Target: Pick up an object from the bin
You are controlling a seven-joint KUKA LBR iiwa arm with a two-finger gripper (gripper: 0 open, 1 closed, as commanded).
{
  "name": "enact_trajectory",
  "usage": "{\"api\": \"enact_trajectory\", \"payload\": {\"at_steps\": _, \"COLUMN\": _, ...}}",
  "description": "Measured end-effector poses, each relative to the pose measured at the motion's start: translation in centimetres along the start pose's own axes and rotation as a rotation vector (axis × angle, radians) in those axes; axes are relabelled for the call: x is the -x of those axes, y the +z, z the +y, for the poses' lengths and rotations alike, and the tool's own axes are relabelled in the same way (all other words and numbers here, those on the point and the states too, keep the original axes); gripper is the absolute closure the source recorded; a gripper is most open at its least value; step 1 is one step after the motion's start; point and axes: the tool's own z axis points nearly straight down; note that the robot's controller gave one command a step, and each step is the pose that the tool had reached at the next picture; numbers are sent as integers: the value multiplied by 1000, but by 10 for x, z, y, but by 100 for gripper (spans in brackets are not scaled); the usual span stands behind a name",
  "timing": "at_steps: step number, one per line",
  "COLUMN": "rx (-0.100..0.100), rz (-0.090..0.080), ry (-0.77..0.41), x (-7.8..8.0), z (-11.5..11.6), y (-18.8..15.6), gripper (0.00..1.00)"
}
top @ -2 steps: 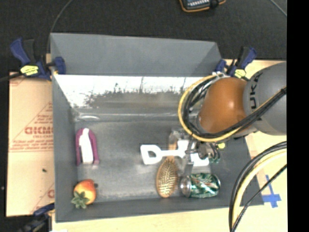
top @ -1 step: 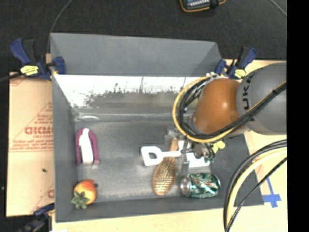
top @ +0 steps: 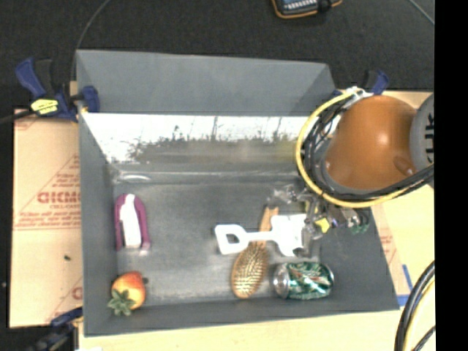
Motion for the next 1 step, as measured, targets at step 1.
{"api": "enact_trajectory", "payload": {"at_steps": 1, "rx": 9, "rz": 19, "ry": 223, "x": 22, "z": 11, "y": 100, "gripper": 0}}
